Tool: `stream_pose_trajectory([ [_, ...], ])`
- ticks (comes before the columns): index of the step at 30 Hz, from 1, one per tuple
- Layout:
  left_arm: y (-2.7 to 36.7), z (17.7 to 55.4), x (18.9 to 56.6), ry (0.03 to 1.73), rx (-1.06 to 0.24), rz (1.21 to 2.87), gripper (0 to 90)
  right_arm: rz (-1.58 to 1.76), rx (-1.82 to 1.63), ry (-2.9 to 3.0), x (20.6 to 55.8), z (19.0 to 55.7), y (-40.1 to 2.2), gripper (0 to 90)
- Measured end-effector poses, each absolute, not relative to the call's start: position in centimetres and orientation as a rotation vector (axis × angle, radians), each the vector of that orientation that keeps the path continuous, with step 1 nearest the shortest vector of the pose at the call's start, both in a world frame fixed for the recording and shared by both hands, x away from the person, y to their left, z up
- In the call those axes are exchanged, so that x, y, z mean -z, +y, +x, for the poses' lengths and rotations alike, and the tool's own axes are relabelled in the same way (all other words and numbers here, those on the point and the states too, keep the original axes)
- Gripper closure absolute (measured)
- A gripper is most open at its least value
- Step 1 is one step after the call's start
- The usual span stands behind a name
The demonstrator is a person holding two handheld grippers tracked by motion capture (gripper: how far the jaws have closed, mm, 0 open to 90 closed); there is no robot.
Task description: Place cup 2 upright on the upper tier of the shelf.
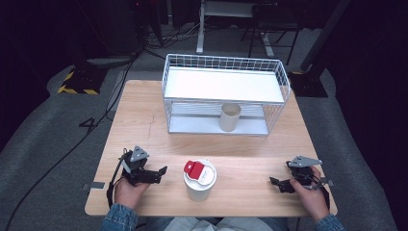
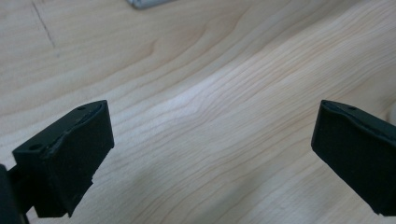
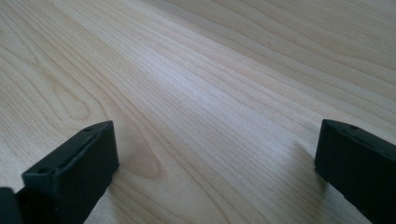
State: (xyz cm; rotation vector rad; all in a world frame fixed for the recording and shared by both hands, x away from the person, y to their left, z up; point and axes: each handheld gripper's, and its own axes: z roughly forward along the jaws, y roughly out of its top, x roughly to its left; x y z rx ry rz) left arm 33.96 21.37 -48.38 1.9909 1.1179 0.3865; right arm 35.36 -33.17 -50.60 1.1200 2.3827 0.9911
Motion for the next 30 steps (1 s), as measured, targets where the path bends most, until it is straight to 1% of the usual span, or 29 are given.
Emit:
stream_pose_trajectory([
  [8, 21.2, 31.8, 47.0, 1.029, -0.399, 1.945, 0.0, 1.114, -0.995, 2.387, 50.6, 35.4, -33.2, 0.0],
  [16, 20.9, 30.0, 46.1, 1.012, -0.345, 1.939, 0.0, 1.114, -0.995, 2.386, 50.6, 35.4, -33.2, 0.0],
  [24, 20.3, 28.0, 45.5, 0.932, -0.395, 1.952, 0.0, 1.114, -0.995, 2.386, 50.6, 35.4, -33.2, 0.0],
  [30, 19.3, 26.6, 45.2, 0.869, -0.360, 1.928, 0.0, 1.114, -0.995, 2.386, 50.6, 35.4, -33.2, 0.0],
])
